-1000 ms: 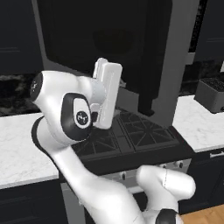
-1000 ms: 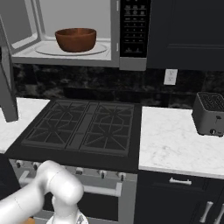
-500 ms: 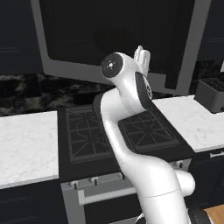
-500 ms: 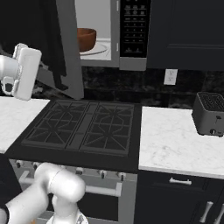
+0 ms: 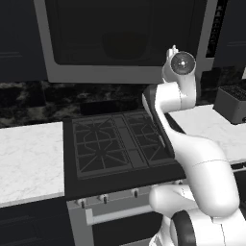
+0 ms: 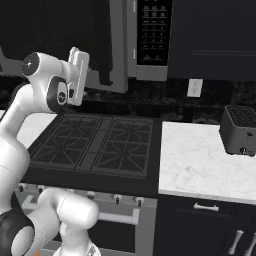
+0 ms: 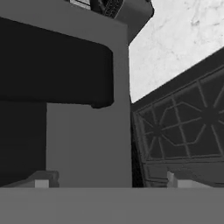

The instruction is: Pick the lime from the sink and place it in the bowl. Then pick the bowl and place it in the microwave. Then close the microwave door and press the start button.

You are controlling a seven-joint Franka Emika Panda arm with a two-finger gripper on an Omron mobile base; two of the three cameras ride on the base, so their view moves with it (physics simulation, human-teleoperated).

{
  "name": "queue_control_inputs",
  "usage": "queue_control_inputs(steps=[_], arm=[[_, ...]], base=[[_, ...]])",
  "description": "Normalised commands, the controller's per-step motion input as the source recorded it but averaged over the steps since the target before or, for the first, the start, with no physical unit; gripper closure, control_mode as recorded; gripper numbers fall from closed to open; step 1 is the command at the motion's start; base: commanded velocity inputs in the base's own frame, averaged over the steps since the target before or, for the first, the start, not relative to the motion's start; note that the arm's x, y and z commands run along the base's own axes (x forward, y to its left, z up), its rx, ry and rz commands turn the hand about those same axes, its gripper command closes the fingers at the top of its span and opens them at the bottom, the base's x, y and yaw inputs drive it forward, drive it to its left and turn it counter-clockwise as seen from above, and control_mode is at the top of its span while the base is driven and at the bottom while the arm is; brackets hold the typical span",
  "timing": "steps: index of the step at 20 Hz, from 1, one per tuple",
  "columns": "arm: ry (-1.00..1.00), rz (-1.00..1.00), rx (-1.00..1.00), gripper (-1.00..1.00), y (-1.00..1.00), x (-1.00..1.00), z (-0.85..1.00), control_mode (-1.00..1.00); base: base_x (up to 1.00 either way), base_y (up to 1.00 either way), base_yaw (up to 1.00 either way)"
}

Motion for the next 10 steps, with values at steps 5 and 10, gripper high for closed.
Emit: queue_control_inputs(steps=[5, 10], arm=[[0.00, 0.43, 0.07, -1.00, -0.43, 1.00, -0.06, -1.00], [0.00, 0.41, 0.03, -1.00, -0.28, 0.96, -0.01, -1.00]], base=[[0.00, 0.00, 0.00], [0.00, 0.00, 0.00]])
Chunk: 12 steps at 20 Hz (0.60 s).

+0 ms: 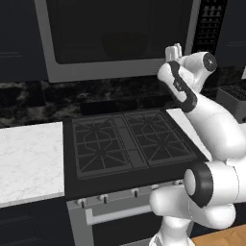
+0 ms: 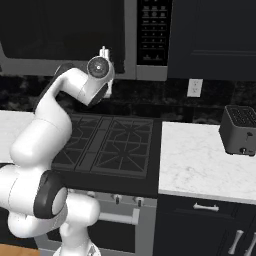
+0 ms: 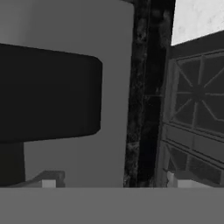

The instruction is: Pick the lime from the sink and place it in the bowl. Then pick the bowl and place it in the microwave. Then close the microwave door and press the start button.

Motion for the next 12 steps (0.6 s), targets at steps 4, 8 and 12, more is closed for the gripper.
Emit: queue_control_inputs(steps=[4, 8, 12], arm=[[-0.04, 0.36, 0.00, -1.00, -0.03, 0.74, 0.00, -1.00], [-0.10, 0.27, 0.00, -1.00, 0.00, 0.53, -0.02, -1.00], [-0.19, 0.17, 0.00, -1.00, 0.00, -0.83, 0.00, -1.00]], base=[[0.00, 0.00, 0.00], [0.00, 0.00, 0.00], [0.00, 0.00, 0.00]])
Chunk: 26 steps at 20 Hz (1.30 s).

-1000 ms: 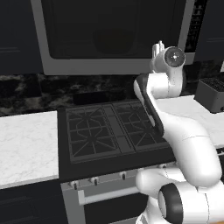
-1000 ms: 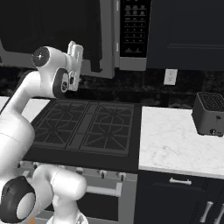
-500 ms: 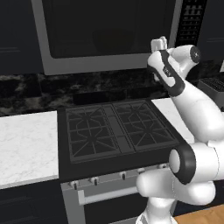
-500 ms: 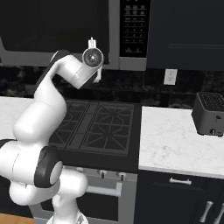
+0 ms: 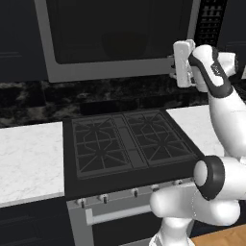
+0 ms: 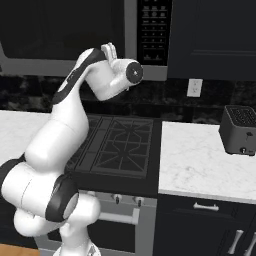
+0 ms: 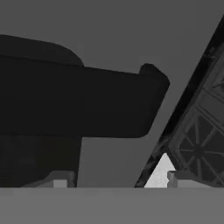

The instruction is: Pick the lime from the sink and place it in the bowl. Then pick the bowl and place it in the microwave. Then close the microwave door and press the start button.

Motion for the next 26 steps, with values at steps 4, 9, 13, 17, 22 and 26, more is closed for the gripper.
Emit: queue_control_inputs(steps=[4, 9, 13, 17, 22, 26], arm=[[-0.22, 0.14, 0.01, -1.00, -0.33, -1.00, 0.05, -1.00], [-0.10, 0.02, 0.13, -1.00, -0.87, -0.87, 0.06, -1.00], [-0.02, 0.00, 0.26, -1.00, -1.00, -0.17, 0.29, -1.00], [0.00, 0.00, 0.23, -1.00, -1.00, 0.05, 0.43, -1.00], [0.00, -0.01, 0.08, 1.00, -0.81, 0.34, 0.20, -1.00], [0.23, -0.06, 0.00, 1.00, -0.09, 0.72, 0.00, -1.00]], base=[[0.00, 0.00, 0.00], [0.00, 0.00, 0.00], [0.00, 0.00, 0.00], [0.00, 0.00, 0.00], [0.00, 0.00, 0.00], [0.00, 0.00, 0.00]])
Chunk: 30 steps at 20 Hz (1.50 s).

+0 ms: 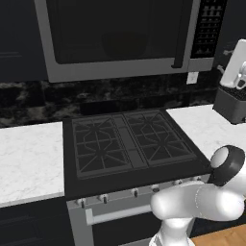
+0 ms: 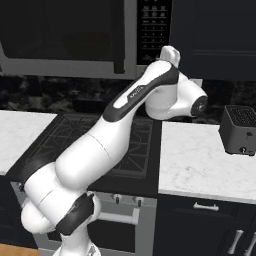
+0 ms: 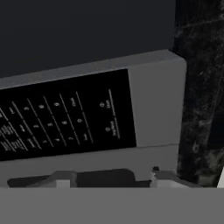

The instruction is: Pick the lime from the sink and place it in the bowl. Then pick the bowl and place it in the microwave. Then close the microwave door and press the start button.

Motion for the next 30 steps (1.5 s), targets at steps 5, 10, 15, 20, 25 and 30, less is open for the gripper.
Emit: queue_control_inputs(steps=[5, 10, 15, 20, 25, 30], arm=[[0.11, -0.08, -0.02, 1.00, 0.00, 0.71, 0.02, -1.00], [0.00, -0.09, -0.04, 1.00, 0.03, 0.50, 0.00, -1.00], [0.00, -0.13, -0.05, 1.00, 0.07, 0.67, -0.05, -1.00], [0.00, -0.12, -0.01, 1.00, 0.00, 0.65, -0.01, -1.00], [-0.09, -0.10, -0.02, 1.00, 0.06, -0.13, -0.07, -1.00], [-0.29, -0.11, -0.04, 1.00, 0.34, -1.00, -0.45, -1.00]], base=[[0.00, 0.00, 0.00], [0.00, 0.00, 0.00], [0.00, 0.00, 0.00], [0.00, 0.00, 0.00], [0.00, 0.00, 0.00], [0.00, 0.00, 0.00]])
